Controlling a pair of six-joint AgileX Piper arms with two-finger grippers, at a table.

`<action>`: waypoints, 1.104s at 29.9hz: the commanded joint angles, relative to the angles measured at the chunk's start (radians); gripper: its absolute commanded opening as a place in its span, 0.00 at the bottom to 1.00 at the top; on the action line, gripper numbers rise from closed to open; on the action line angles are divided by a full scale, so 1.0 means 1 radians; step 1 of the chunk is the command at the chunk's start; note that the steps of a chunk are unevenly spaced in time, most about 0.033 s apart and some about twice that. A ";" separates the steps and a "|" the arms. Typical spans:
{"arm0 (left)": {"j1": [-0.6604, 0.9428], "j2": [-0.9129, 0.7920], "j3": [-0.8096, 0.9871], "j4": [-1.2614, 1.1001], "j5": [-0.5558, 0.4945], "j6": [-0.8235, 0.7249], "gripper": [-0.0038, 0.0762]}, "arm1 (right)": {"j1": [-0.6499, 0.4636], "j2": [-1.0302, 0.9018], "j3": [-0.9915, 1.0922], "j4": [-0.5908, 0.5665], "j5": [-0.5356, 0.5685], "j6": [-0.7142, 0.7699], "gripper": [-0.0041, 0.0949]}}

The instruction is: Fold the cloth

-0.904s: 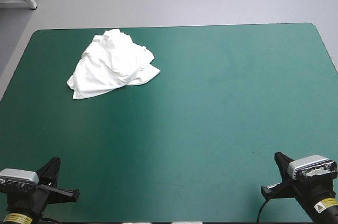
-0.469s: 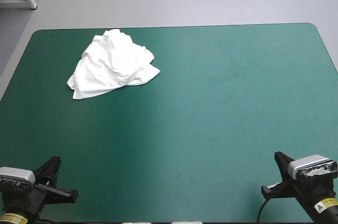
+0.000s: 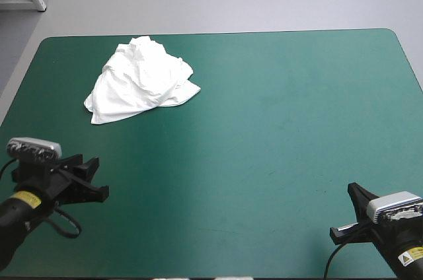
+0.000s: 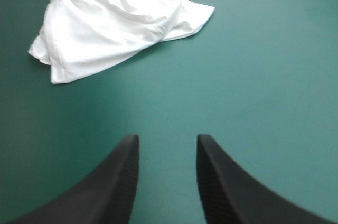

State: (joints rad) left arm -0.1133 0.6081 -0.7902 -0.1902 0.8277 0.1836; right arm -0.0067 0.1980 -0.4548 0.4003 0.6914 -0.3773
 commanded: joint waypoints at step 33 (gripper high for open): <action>0.000 1.328 -1.142 -0.012 -0.021 -0.045 0.65 | 0.002 0.015 -0.032 0.028 -0.017 -0.010 0.02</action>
State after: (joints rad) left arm -0.1133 1.9239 -1.8233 -0.2582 0.8452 0.2025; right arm -0.0067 0.1980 -0.4557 0.4068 0.7356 -0.3776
